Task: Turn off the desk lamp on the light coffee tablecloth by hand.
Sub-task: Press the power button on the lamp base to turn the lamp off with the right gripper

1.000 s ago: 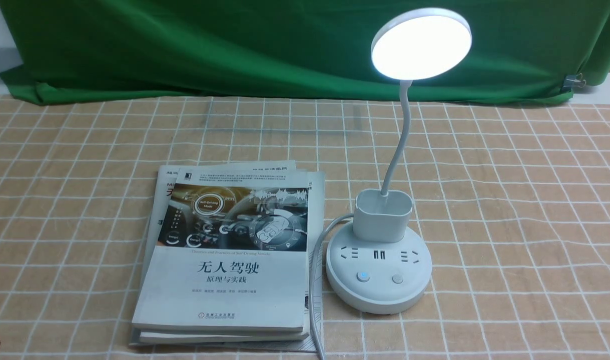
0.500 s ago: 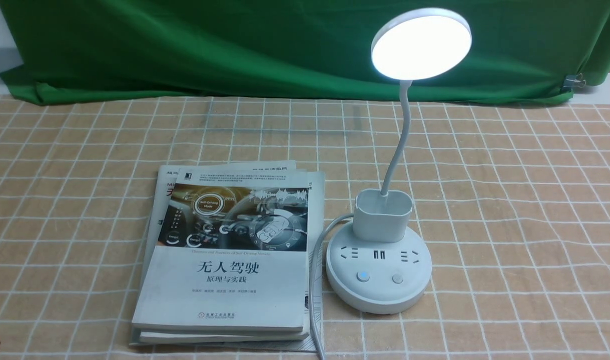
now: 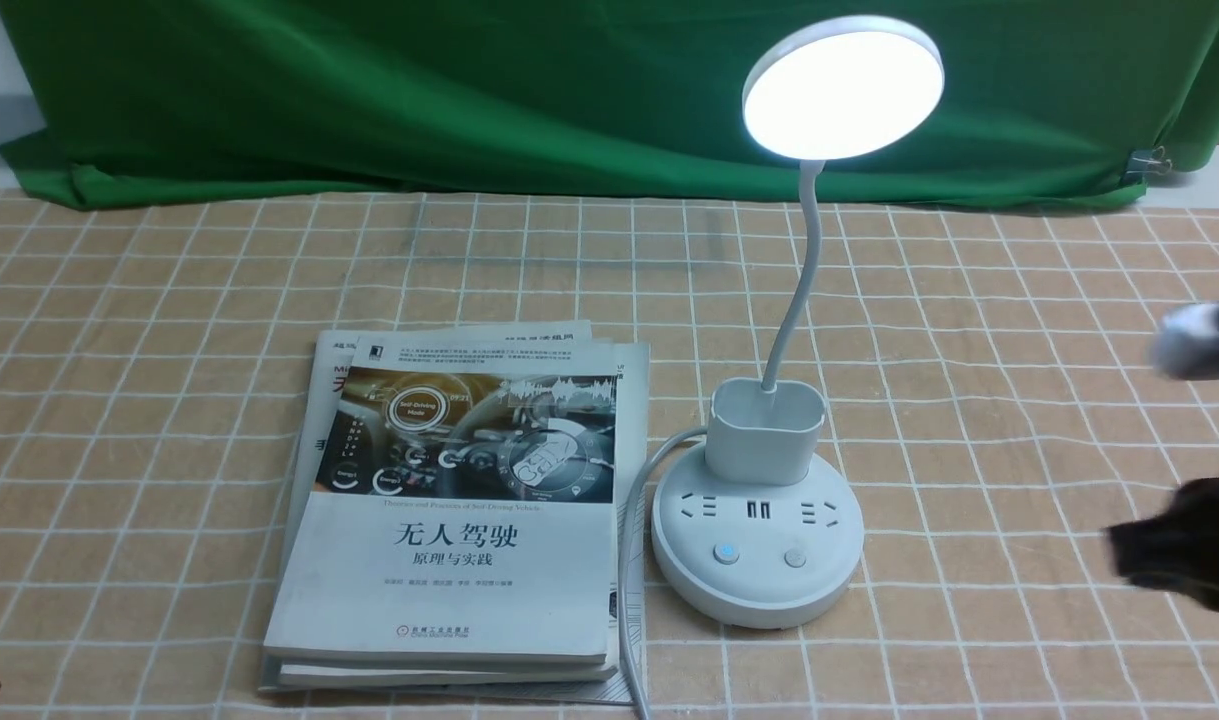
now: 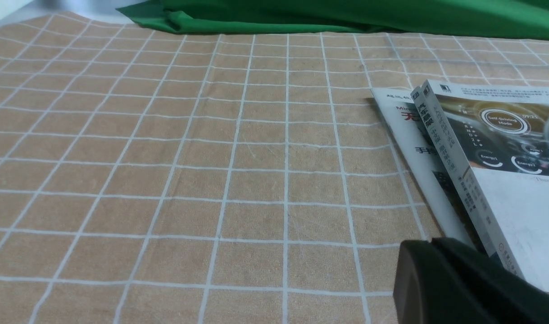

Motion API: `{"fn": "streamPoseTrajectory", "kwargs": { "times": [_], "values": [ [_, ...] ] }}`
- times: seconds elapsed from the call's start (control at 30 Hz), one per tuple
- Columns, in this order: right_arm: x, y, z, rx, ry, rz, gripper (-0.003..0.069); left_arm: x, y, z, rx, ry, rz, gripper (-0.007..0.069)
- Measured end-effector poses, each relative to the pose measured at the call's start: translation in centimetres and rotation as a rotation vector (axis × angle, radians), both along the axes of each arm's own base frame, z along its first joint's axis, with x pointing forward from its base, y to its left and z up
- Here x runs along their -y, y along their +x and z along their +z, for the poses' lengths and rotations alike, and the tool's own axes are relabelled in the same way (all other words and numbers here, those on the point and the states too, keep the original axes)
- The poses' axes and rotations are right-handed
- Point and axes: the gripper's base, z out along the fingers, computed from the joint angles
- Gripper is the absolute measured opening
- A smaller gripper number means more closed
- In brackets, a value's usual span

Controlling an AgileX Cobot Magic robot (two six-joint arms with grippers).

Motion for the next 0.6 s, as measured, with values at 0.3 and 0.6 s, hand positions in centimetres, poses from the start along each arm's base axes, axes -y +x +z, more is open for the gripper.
{"fn": "streamPoseTrajectory", "kwargs": {
  "times": [0.3, 0.6],
  "values": [
    [-6.9, 3.5, -2.3, -0.108, -0.041, 0.228, 0.0046, 0.0, 0.0, 0.0, 0.000, 0.000, 0.000, 0.0004],
    [-9.9, 5.1, -1.7, -0.074, -0.046, 0.319, 0.0046, 0.0, 0.0, 0.0, 0.000, 0.000, 0.000, 0.0004]
  ]
}}
